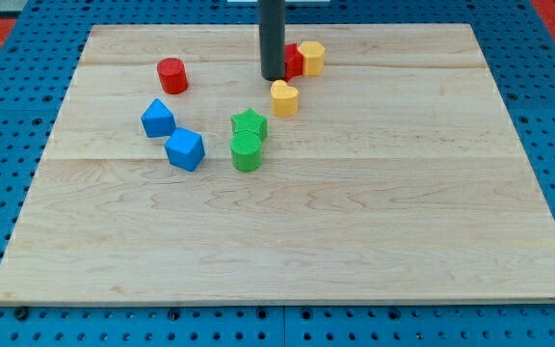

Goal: Push the red star into the yellow hexagon

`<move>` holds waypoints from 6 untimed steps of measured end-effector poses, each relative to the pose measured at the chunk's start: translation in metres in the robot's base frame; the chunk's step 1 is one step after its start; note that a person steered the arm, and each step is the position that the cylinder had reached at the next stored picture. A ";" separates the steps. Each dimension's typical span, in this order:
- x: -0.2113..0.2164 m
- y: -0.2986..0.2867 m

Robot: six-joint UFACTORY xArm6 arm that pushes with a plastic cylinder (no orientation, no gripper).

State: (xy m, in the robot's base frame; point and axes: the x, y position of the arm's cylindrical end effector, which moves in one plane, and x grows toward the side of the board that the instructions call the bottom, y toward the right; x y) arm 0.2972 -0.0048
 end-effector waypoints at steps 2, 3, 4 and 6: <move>-0.028 -0.065; -0.028 -0.015; -0.028 0.057; -0.014 0.057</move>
